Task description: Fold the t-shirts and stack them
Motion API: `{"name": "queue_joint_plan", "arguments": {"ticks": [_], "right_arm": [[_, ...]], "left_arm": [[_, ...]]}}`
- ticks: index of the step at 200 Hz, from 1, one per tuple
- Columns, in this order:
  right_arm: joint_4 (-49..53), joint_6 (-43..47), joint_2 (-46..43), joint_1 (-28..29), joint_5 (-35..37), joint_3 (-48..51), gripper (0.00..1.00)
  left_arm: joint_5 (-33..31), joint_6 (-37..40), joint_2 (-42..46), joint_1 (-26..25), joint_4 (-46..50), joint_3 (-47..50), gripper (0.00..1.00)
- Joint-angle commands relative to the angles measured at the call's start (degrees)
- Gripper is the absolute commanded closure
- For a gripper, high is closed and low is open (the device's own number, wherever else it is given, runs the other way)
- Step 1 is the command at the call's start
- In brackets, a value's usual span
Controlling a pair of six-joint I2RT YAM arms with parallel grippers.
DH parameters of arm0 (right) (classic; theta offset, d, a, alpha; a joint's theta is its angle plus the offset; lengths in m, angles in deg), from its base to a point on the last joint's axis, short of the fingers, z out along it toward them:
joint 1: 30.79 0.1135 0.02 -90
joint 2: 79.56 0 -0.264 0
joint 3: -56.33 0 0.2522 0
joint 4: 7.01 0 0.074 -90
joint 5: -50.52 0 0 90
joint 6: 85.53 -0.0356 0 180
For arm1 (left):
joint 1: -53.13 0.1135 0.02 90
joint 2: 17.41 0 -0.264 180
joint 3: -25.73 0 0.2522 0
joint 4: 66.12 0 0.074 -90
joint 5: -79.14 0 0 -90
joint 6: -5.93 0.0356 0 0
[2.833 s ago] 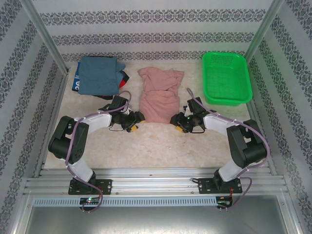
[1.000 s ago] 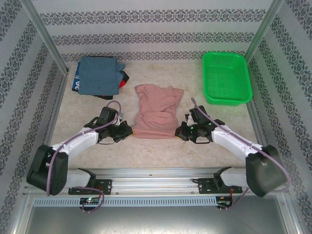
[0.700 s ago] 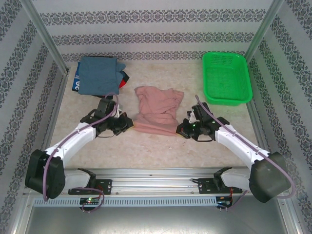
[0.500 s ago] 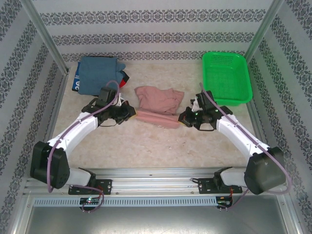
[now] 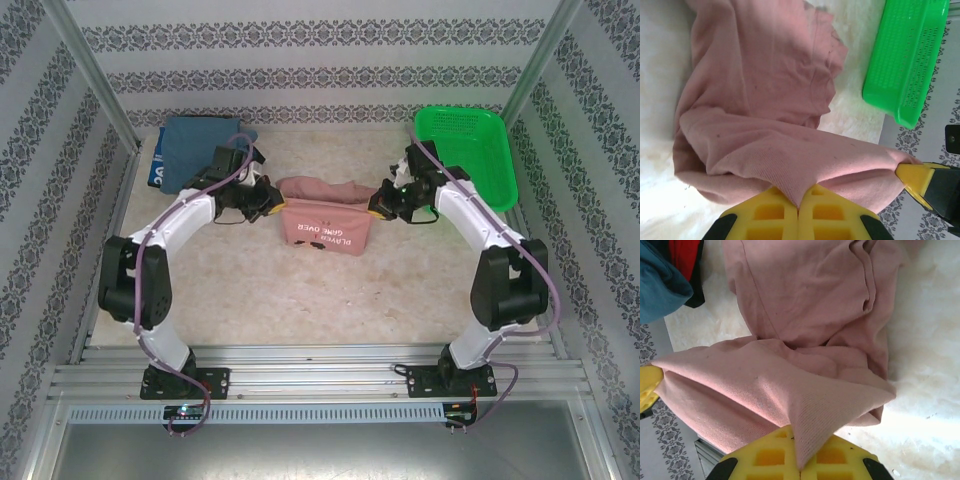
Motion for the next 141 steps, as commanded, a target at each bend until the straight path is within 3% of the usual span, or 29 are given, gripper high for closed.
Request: {"name": "queue_joint_plan", "arguments": {"ticks": [1,141], "right_arm": [[4.09,3.47,3.25,-1.93,1.06,-4.2,1.0],[5.35,3.88,21.85,-4.37,0.24,-22.23,1.0]], "left_arm": [[-0.81,2.87,-3.02,2.33,2.32,-4.55,1.0],[0.43,3.89,-21.7,5.17,3.47,-23.41,1.0]]}}
